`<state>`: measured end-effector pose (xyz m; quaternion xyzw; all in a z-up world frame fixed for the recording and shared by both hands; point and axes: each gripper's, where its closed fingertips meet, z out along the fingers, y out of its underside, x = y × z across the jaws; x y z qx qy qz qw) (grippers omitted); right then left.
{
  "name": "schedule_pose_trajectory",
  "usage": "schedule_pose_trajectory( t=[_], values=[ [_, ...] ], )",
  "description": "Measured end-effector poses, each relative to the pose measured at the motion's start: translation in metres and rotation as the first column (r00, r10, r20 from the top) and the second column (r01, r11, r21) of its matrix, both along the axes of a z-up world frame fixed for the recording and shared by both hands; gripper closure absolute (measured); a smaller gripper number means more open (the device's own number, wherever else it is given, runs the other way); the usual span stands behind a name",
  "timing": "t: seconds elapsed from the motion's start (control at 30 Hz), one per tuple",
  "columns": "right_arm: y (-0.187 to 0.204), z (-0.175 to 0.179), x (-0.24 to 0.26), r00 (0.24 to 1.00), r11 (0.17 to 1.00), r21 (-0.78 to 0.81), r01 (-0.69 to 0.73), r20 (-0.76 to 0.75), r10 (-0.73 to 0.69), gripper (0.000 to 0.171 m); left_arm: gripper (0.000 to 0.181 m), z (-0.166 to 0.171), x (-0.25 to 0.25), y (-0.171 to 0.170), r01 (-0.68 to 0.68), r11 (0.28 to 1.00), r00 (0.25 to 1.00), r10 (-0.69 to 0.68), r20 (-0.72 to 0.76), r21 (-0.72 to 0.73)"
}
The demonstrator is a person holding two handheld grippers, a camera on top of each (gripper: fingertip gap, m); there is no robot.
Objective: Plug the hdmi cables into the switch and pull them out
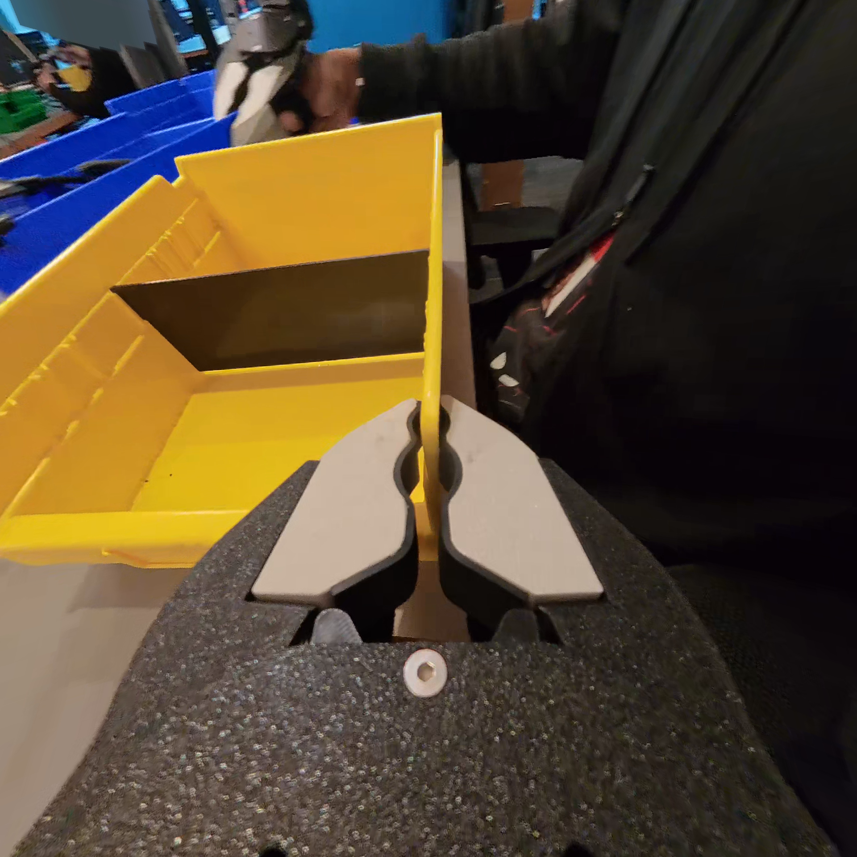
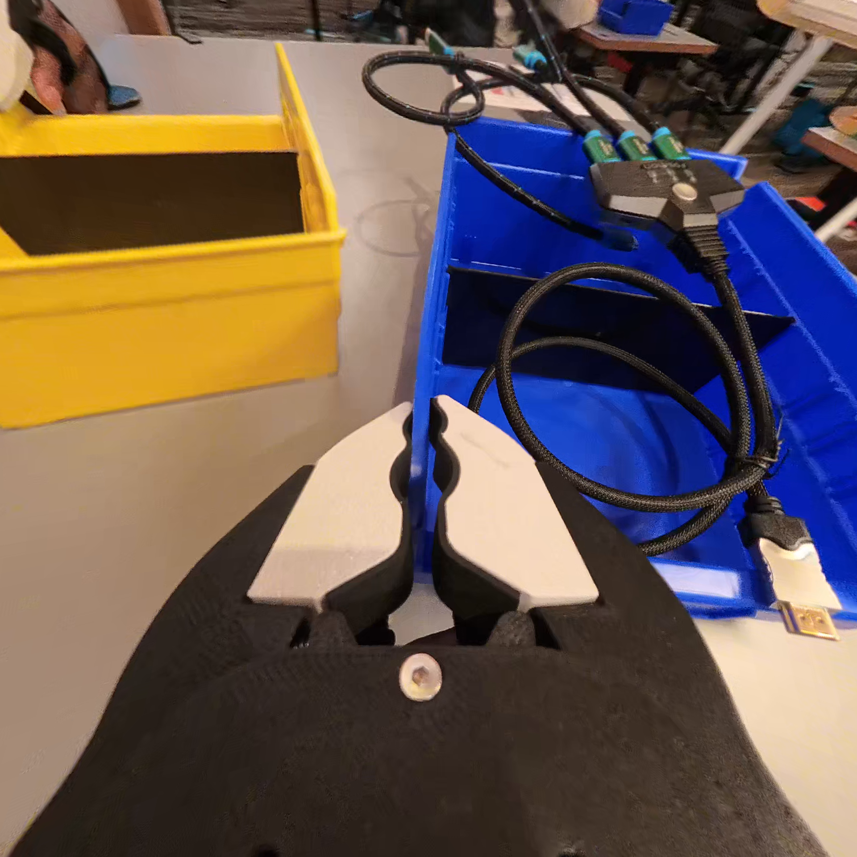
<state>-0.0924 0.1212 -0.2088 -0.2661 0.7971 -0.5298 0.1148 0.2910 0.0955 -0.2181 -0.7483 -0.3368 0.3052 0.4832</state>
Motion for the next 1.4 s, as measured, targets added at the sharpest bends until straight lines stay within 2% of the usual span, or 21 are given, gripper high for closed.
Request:
schedule_pose_trajectory(
  t=[0.17,0.33,0.5,0.7,0.8,0.9,0.97,1.0,1.07,1.17,1.3,1.4],
  values=[
    [-0.034,-0.001,0.030,0.992,0.992,0.021,-0.124,0.027,0.123,0.168,0.178,0.000,-0.010,0.026,0.070,0.997,0.997,-0.070,-0.014,0.007],
    [-0.072,-0.002,0.060,0.973,0.972,0.048,-0.229,0.044,0.227,0.168,0.178,0.000,-0.020,0.045,0.082,0.997,0.997,-0.082,-0.016,0.006],
    [-0.100,-0.002,0.085,0.941,0.934,0.110,-0.339,0.040,0.337,0.166,0.178,0.000,-0.033,0.053,0.046,0.999,0.999,-0.046,0.003,0.025],
    [-0.119,-0.002,0.102,0.920,0.902,0.217,-0.372,-0.046,0.390,0.165,0.178,0.001,-0.056,0.054,0.029,0.999,1.000,-0.029,-0.008,0.022],
    [-0.115,0.005,0.100,0.917,0.902,0.252,-0.351,-0.103,0.386,0.146,0.173,0.003,-0.057,0.047,0.004,1.000,1.000,-0.003,-0.014,0.030],
    [-0.103,0.031,0.094,0.937,0.928,0.206,-0.312,-0.096,0.336,0.134,0.142,0.028,-0.050,0.021,-0.094,0.994,0.992,0.098,-0.074,0.056],
    [-0.096,0.049,0.079,0.963,0.961,0.166,-0.221,-0.119,0.242,0.128,0.128,0.040,-0.047,-0.010,-0.223,0.972,0.972,0.227,-0.055,0.075],
    [-0.090,0.057,0.069,0.974,0.975,0.153,-0.158,-0.136,0.179,0.128,0.135,0.044,-0.046,-0.033,-0.315,0.943,0.946,0.321,-0.045,0.104],
    [-0.074,0.070,0.049,0.988,0.991,0.131,-0.031,-0.147,0.051,0.125,0.135,0.047,-0.042,-0.076,-0.458,0.865,0.883,0.469,-0.004,0.204],
    [-0.041,0.078,0.031,0.991,0.986,0.129,0.106,-0.094,-0.094,0.127,0.135,0.048,-0.035,-0.114,-0.546,0.755,0.818,0.574,0.037,0.363],
    [0.012,0.069,0.029,0.976,0.958,0.186,0.219,-0.031,-0.217,0.126,0.135,0.059,-0.028,-0.157,-0.677,0.614,0.689,0.722,0.057,0.405],
    [0.045,0.060,0.033,0.961,0.937,0.229,0.263,0.027,-0.276,0.119,0.138,0.090,-0.024,-0.182,-0.725,0.555,0.622,0.782,0.040,0.408]
  ],
)
